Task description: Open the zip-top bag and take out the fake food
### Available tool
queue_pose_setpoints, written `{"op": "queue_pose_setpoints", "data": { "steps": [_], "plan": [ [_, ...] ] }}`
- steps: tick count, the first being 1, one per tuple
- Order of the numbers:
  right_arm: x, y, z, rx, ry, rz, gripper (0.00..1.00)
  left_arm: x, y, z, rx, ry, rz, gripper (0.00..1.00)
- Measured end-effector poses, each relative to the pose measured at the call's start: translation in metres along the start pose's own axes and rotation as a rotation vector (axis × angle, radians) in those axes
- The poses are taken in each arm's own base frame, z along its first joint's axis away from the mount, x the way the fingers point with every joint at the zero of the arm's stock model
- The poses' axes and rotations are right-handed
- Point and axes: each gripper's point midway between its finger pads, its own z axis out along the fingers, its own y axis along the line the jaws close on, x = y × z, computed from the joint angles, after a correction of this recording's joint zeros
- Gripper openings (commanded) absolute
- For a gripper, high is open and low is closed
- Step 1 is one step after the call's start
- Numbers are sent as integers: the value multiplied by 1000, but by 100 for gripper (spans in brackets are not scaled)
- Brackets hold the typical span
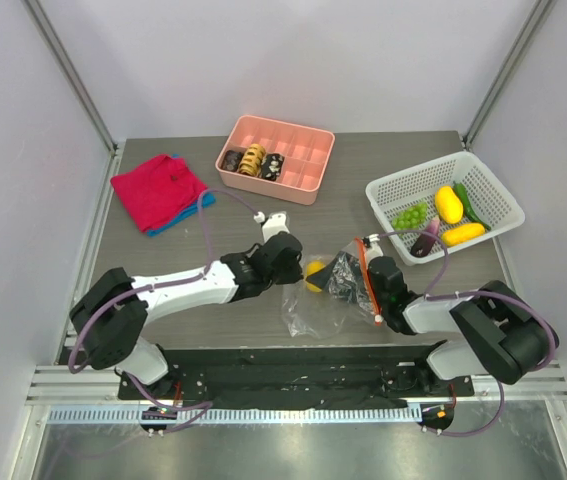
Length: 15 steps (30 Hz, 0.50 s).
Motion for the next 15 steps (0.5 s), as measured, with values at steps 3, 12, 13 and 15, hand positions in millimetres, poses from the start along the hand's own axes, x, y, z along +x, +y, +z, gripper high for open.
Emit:
{"op": "queue_pose_setpoints", "data": {
  "steps": [3,12,13,15],
  "plan": [
    [-1,0,1,-2,-4,6,100,-19,-15,1,21,-27,-6,7],
    [-2,0,3,-2,-11,12,100,-20,-5,44,-17,-13,33,8],
    [-2,0,3,-2,-11,9,100,-18,-5,48,-13,-6,38,8],
    [-2,0,3,-2,-11,3,100,-15,-7,56,7,6,49,9]
  ]
}}
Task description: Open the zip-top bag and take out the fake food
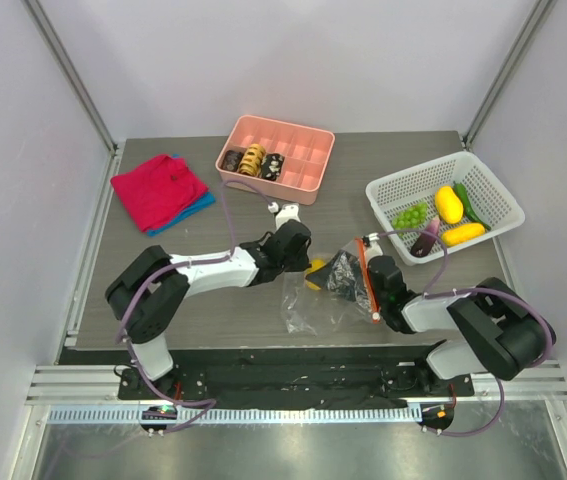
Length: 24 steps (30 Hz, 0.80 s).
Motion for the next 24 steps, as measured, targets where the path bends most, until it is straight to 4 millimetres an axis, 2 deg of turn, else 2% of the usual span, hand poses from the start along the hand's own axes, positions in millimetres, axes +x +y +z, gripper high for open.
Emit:
{"op": "queue_pose_setpoints", "data": {
  "steps": [8,17,21,24],
  "plan": [
    [-2,-1,5,7,6,-45,100,-10,-12,13,102,-60,-16,6],
    [-9,-5,9,37,1,-137,100,-1,1,12,143,-104,-75,5],
    [-16,-9,12,64,-22,-189,100,15,1,0,154,-81,-72,3],
    [-20,-11,14,76,-27,-225,100,43,-5,-15,176,-24,-49,3]
  ]
}}
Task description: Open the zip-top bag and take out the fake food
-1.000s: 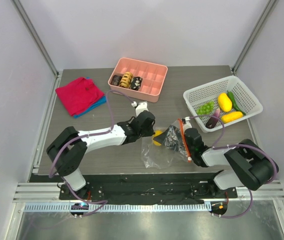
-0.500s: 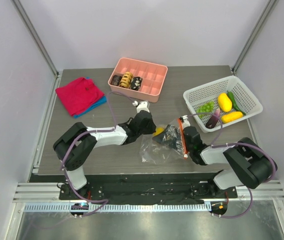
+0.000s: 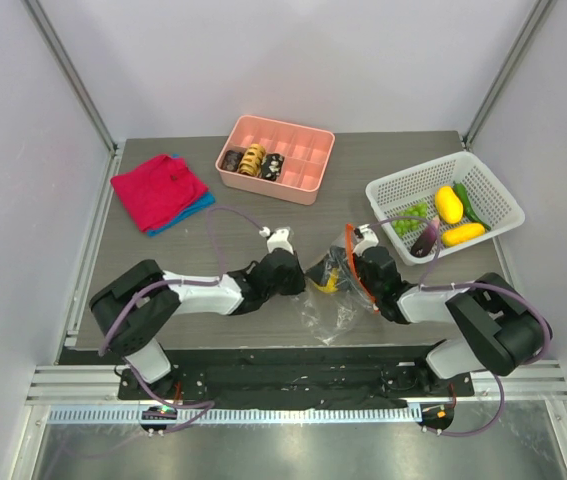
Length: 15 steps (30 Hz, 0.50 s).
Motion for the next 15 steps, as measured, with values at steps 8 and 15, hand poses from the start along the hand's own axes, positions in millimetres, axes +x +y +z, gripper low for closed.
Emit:
{"op": "queue_pose_setpoints", "data": {
  "steps": [8,15],
  "plan": [
    [2,1,0,-8,14,-16,97,-13,-7,-30,-15,0,-9,5],
    [10,-1,-3,-3,51,-21,67,-39,-11,-38,-59,-37,14,13]
  ]
}}
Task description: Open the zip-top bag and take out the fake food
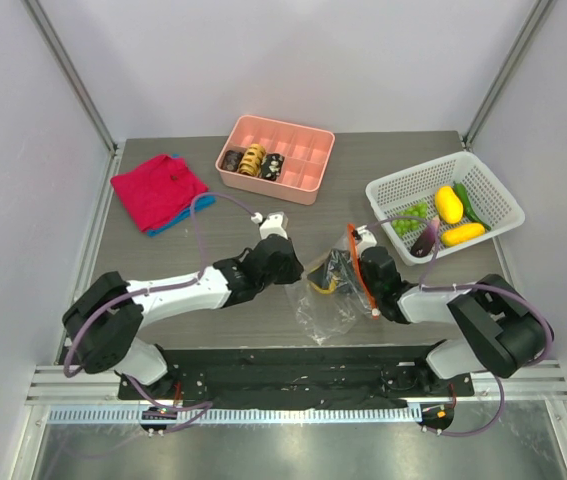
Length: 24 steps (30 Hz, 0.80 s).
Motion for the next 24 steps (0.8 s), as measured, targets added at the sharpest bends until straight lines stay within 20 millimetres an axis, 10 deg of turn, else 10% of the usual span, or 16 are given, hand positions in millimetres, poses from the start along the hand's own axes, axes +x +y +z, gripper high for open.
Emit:
{"op": "queue_pose_setpoints", "data": {
  "steps": [8,18,24],
  "plan": [
    [8,-1,-8,21,56,3,2,-7,0,-36,-9,27,53,40],
    [13,-1,-15,63,104,56,1,-2,-146,-95,325,9,270,49],
    [6,9,-23,50,85,96,1,8,-162,-66,285,16,327,52]
  ]
}}
